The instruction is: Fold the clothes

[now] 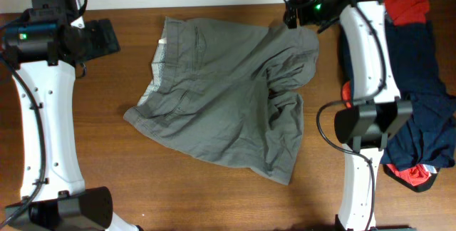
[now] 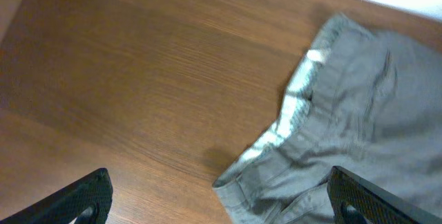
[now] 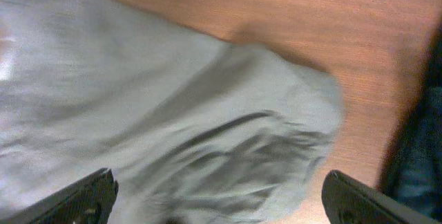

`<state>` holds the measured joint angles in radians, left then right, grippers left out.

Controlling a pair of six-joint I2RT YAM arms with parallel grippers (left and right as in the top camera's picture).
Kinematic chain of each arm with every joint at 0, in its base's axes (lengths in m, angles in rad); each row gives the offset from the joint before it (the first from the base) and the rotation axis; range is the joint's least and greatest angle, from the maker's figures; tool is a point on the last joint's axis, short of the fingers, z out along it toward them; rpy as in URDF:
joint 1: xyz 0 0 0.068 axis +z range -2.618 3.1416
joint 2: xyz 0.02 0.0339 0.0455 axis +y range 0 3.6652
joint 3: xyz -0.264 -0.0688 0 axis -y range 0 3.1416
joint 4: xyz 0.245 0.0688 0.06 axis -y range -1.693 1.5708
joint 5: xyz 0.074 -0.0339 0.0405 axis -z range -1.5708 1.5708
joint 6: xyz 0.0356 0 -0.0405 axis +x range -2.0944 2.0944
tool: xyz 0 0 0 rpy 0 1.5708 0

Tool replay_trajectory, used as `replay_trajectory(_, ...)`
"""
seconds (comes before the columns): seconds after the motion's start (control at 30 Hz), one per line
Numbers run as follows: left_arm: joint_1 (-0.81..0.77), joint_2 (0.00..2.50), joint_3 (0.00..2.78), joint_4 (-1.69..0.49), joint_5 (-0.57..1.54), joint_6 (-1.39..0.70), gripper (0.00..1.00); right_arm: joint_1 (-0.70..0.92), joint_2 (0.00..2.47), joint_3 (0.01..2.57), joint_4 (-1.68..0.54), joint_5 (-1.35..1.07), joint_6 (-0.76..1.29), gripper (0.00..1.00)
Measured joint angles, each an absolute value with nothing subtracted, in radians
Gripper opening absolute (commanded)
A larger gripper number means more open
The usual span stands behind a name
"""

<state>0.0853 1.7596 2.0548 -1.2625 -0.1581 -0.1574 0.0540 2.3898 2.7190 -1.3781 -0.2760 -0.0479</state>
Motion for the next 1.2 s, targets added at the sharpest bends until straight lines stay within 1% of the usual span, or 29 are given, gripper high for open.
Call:
replay_trajectory(0.03, 0.085, 1.760, 2.055, -1.266, -0.131, -0.105, 0.99, 0.054, 2.386, 2.791, -1.431, -0.313, -0.049, 0.98)
replay_trajectory(0.1, 0.085, 1.760, 2.055, -1.275, -0.081, -0.030, 0.99, 0.054, 2.386, 2.909, -1.535, -0.348, -0.042, 0.92)
replay_trajectory(0.13, 0.085, 1.760, 2.055, -1.290, -0.044, 0.013, 0.99, 0.054, 2.386, 2.972, -1.594, -0.359, -0.033, 0.86)
replay_trajectory(0.2, 0.085, 1.760, 2.055, -1.325, 0.000, 0.064, 0.99, 0.054, 2.370, 3.087, -1.690, -0.361, -0.002, 0.84)
replay_trajectory(0.3, 0.085, 1.760, 2.055, -1.414, 0.027, 0.089, 0.99, 0.064, 2.294, 3.087, -1.692, -0.361, 0.062, 0.82)
replay_trajectory(0.33, 0.085, 1.760, 2.055, -1.448, 0.031, 0.082, 0.99, 0.073, 2.270, 3.077, -1.692, -0.357, 0.077, 0.81)
replay_trajectory(0.4, 0.085, 1.758, 2.055, -1.505, 0.037, 0.064, 0.99, 0.102, 2.212, 3.034, -1.691, -0.342, 0.099, 0.81)
replay_trajectory(0.47, 0.085, 1.752, 2.055, -1.552, 0.039, 0.051, 0.99, 0.148, 2.130, 2.948, -1.689, -0.295, 0.118, 0.81)
replay_trajectory(0.53, 0.085, 1.736, 2.055, -1.586, 0.040, 0.042, 0.99, 0.197, 2.040, 2.835, -1.692, -0.235, 0.138, 0.84)
replay_trajectory(0.63, 0.085, 1.690, 2.055, -1.625, 0.034, 0.035, 0.99, 0.236, 1.923, 2.653, -1.692, -0.175, 0.167, 0.86)
replay_trajectory(0.67, 0.085, 1.662, 2.055, -1.641, 0.026, 0.033, 0.99, 0.247, 1.853, 2.532, -1.693, -0.148, 0.184, 0.86)
replay_trajectory(0.73, 0.085, 1.634, 2.055, -1.666, 0.006, 0.033, 0.99, 0.256, 1.782, 2.373, -1.693, -0.127, 0.207, 0.86)
replay_trajectory(0.83, 0.085, 1.614, 2.048, -1.665, -0.023, 0.033, 0.99, 0.275, 1.729, 2.148, -1.688, -0.121, 0.222, 0.86)
replay_trajectory(0.9, 0.085, 1.610, 1.994, -1.627, -0.033, 0.035, 0.99, 0.304, 1.726, 1.999, -1.658, -0.120, 0.233, 0.86)
replay_trajectory(1.03, 0.085, 1.613, 1.768, -1.434, -0.041, 0.055, 0.99, 0.401, 1.736, 1.694, -1.518, -0.121, 0.263, 0.86)
replay_trajectory(1.2, 0.085, 1.620, 1.541, -1.200, -0.045, 0.064, 0.99, 0.495, 1.735, 1.440, -1.399, -0.125, 0.319, 0.86)
